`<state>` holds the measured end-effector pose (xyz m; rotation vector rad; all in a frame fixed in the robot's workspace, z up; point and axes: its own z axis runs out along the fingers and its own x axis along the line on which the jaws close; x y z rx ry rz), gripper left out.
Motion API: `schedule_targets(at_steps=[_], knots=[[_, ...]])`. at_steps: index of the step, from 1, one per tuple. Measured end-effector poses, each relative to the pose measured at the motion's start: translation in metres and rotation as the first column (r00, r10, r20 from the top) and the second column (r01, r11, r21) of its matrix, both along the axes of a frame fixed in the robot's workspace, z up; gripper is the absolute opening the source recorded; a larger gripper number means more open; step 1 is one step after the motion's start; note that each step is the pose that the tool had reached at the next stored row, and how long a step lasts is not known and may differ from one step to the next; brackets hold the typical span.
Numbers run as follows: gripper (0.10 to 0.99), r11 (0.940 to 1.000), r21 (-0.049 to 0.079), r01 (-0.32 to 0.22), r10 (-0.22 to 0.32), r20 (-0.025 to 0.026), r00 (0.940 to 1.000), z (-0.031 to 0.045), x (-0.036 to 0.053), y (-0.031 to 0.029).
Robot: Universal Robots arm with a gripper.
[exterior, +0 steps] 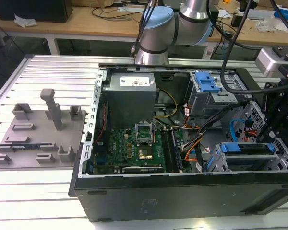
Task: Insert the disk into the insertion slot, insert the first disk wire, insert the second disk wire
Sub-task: 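Insert the first disk wire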
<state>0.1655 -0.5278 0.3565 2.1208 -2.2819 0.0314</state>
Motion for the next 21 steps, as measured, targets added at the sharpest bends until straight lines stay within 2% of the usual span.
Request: schedule_targets(at_steps=[2, 3, 7, 21], knots=[[0.169, 1.0000, 0.000, 0.003, -0.003, 0.0000, 1.0000, 0.0000, 0.0000, 0.0068], [0.169, 1.0000, 0.000, 0.006, -0.006, 0.0001, 1.0000, -0.0001, 0.0004, 0.0079], [0.169, 0.9991, -0.003, 0.042, -0.042, 0.0001, 0.9991, 0.0000, 0.0025, 0.0081], [0.169, 0.9995, -0.003, 0.032, -0.032, 0.0001, 0.9995, 0.0000, 0.0023, 0.0059]])
